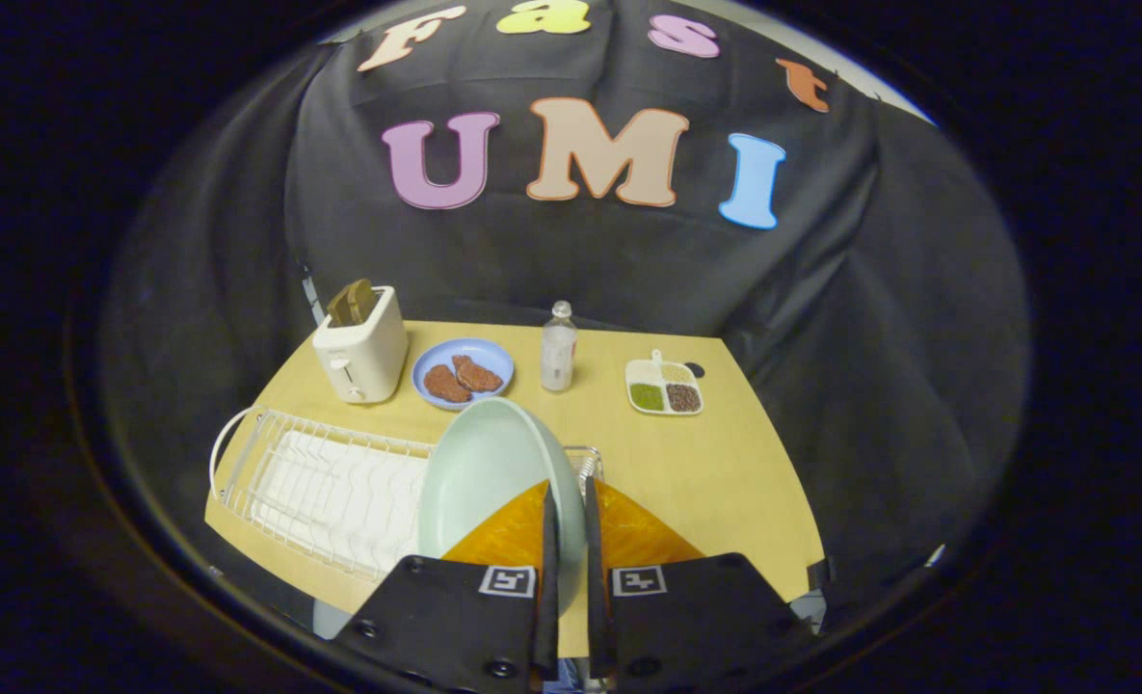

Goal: Take the plate from the dish rack, then take the spoon from the basket and place it into the plate.

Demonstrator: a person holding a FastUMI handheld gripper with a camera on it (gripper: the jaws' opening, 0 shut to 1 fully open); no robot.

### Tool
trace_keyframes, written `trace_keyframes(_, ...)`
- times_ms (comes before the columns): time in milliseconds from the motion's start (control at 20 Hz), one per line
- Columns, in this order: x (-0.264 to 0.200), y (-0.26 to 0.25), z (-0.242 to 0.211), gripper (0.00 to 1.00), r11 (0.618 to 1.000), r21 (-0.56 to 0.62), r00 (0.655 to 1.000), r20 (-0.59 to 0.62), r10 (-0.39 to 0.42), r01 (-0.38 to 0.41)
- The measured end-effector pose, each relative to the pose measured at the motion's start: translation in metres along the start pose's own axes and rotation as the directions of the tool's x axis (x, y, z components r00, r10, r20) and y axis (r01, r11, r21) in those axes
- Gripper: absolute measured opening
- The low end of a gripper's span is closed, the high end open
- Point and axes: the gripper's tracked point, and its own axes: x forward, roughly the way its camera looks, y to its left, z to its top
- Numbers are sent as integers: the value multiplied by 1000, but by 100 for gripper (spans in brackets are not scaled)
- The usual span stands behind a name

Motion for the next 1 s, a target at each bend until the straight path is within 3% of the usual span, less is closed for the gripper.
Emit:
trace_keyframes(250,5,-43,-51,15,999,46,999,-38,21,-19)
trace_keyframes(600,22,-58,-136,15,982,153,985,-111,133,-116)
trace_keyframes(750,40,-72,-164,15,972,201,984,-109,143,-120)
trace_keyframes(900,61,-86,-186,15,956,265,985,-78,155,-129)
trace_keyframes(1000,71,-87,-192,15,921,350,980,-39,196,-171)
